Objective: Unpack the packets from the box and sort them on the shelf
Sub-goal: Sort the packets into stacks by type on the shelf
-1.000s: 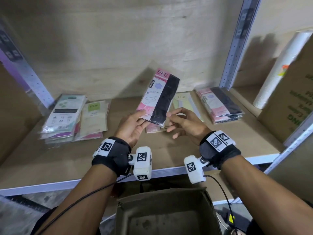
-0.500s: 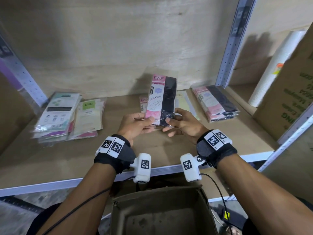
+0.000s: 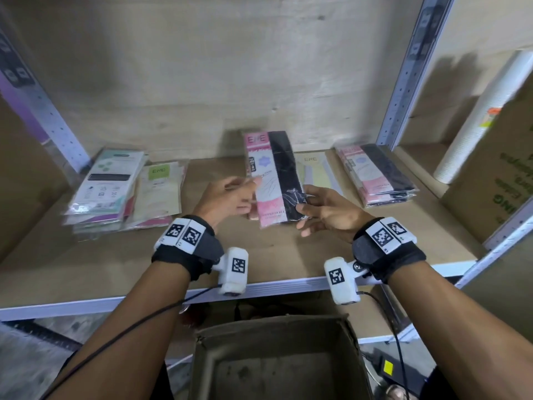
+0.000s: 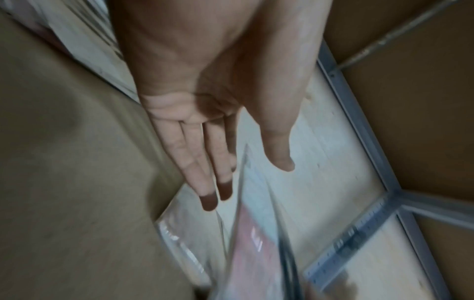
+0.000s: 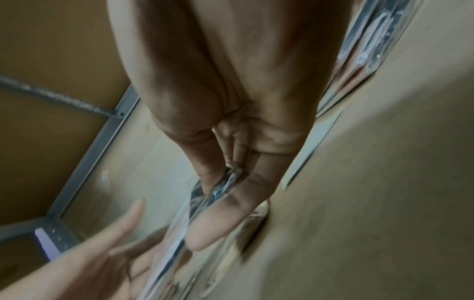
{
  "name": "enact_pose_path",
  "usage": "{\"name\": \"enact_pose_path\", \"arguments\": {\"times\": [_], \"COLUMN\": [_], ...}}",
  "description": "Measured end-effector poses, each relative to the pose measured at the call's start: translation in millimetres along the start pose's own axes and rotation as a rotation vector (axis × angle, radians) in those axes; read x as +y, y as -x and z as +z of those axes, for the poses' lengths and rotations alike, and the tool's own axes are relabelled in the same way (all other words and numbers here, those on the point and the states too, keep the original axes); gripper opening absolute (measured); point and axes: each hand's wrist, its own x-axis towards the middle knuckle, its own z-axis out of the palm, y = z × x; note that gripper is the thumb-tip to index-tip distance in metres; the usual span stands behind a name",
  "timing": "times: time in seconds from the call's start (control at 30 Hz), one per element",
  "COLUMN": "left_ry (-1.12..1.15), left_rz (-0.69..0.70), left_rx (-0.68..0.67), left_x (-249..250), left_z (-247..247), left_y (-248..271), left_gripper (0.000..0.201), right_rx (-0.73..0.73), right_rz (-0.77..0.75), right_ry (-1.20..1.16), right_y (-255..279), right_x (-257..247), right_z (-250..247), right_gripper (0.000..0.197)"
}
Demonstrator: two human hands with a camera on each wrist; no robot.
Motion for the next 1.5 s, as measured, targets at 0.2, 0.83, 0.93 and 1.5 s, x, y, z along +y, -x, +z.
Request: {"name": "enact_pose_path", "arguments": {"times": [0.2, 0.83, 0.93, 1.5], "left_ry": [0.08, 0.255, 0.255, 0.177], "left_rz": [0.16, -0.045, -0.053, -0.015], "left_rx": [0.355, 0.086, 0.026, -0.432], "left_x": [1, 0, -3, 40], "left_z": [-36, -62, -64, 68], "left_y": [-25, -16, -19, -9], "left_gripper": [0.105, 0.041, 0.042, 0.033], "right_rx": [-0.105, -0.015, -0.002, 0.34], "right_rz": [0.064, 0.002, 0.016, -0.156], "right_ry": [0.08, 0.273, 0.278, -0.228], "right_y": [8, 18, 20, 23], "right_x": [2, -7, -7, -14], "right_z": [0, -10, -11, -56], "right_gripper": [0.039, 0.014, 0.016, 0.003]}}
